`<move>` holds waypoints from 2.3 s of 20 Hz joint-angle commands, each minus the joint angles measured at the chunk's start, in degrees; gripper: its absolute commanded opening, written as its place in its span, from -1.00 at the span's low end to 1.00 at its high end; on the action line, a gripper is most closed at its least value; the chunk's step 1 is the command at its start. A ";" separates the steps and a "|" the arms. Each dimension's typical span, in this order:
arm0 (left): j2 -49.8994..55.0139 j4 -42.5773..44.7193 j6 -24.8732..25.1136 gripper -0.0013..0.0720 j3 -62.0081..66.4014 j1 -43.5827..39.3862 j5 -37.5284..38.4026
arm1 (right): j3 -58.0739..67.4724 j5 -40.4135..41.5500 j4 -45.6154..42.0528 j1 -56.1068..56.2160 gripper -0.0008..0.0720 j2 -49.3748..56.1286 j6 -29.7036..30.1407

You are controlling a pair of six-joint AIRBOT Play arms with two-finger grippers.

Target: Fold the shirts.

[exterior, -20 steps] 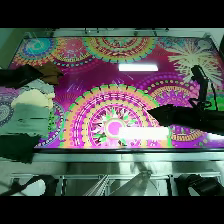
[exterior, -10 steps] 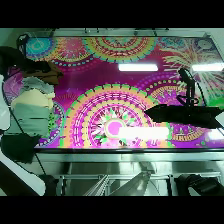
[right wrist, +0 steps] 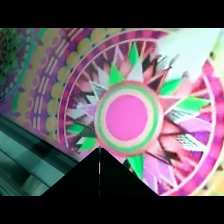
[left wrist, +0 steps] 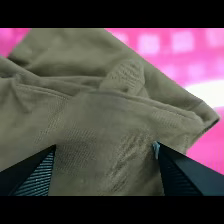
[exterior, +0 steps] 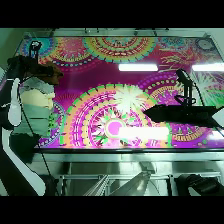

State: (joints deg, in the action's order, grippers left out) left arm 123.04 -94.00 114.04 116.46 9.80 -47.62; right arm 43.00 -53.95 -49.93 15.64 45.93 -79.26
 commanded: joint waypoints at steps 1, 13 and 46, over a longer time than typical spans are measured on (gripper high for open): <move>1.92 1.51 -0.02 0.93 -0.79 -0.37 -0.07 | -0.02 -0.04 0.02 0.04 -0.92 0.04 -0.02; -15.41 -9.11 -2.49 -0.90 -2.60 -5.55 -6.97 | -0.02 1.05 -3.76 -0.50 -0.92 0.15 -1.05; -46.40 -33.40 -11.04 0.98 -54.95 -26.34 -27.89 | -15.82 -7.10 -2.08 -17.73 0.40 -4.50 1.97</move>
State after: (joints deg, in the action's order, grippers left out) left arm 81.80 -127.15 102.98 71.42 -21.21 -76.75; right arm 31.88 -66.98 -61.10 -2.09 40.03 -81.84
